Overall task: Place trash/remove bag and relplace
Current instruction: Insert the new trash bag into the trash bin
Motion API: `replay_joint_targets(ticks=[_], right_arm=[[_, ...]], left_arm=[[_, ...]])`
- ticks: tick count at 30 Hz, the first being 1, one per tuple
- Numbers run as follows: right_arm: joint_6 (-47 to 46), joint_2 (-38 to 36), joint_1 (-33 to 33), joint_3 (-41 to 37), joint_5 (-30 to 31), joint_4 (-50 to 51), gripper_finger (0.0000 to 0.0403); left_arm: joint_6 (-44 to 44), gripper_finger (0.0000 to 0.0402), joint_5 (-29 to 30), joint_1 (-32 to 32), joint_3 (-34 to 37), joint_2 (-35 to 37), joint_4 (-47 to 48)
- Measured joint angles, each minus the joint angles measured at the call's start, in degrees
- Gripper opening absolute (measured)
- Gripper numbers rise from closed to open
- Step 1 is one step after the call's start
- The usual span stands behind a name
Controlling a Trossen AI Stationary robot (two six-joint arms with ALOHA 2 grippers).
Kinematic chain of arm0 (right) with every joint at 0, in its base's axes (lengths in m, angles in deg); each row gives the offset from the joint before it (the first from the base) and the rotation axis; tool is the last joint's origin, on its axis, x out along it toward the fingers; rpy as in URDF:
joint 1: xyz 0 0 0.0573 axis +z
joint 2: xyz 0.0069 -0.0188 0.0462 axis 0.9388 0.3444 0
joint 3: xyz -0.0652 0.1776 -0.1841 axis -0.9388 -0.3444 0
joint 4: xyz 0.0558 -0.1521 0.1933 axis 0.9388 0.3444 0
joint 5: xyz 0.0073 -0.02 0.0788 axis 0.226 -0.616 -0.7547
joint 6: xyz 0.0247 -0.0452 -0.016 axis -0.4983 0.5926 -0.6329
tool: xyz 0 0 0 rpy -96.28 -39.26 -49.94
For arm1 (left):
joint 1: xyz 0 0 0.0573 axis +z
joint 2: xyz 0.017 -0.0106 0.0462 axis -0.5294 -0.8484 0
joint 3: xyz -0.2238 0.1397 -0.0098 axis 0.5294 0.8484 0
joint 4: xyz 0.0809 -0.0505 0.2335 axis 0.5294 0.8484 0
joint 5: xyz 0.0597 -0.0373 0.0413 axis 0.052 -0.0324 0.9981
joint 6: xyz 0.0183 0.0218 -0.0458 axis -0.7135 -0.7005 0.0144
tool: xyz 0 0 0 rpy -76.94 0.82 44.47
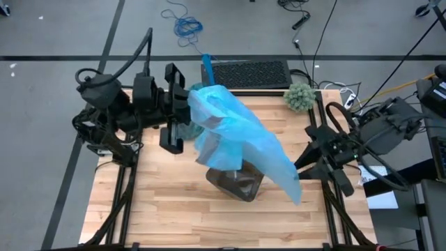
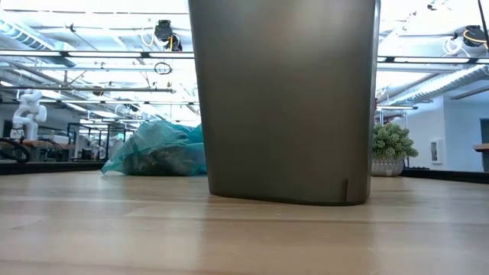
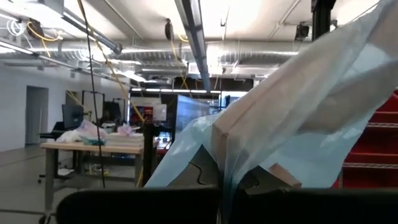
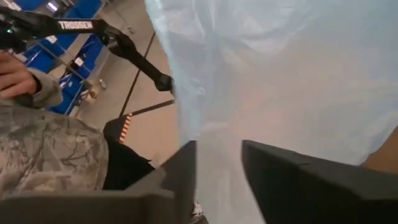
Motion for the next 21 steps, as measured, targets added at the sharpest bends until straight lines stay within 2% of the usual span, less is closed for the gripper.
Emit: replay_joint_targets(ticks=[6,10,17,21], right_arm=[[-2.97,-0.33,2.20,0.00,0.05,-2.57,0.0226],[-3.17,-0.45,3.11,0.02,0.11,-2.75,0.0269],[-3.51,-0.63,4.47,0.02,0.10,-5.00,0.0276],[-3.52,-0.71,4.86,0.07,5.25,-3.10,0.0275]], left_arm=[[-0.02,0.0000,0.04,0.48,-0.01,0.00,0.11],[0.00,0.0000,-0.13,0.77,-0.02,0.00,1.19],[-0.02,0.0000,-0.16,1.16,-0.02,0.17,1.33],[0.01,0.0000,-0.20,1.11,-0.02,0.20,1.30]])
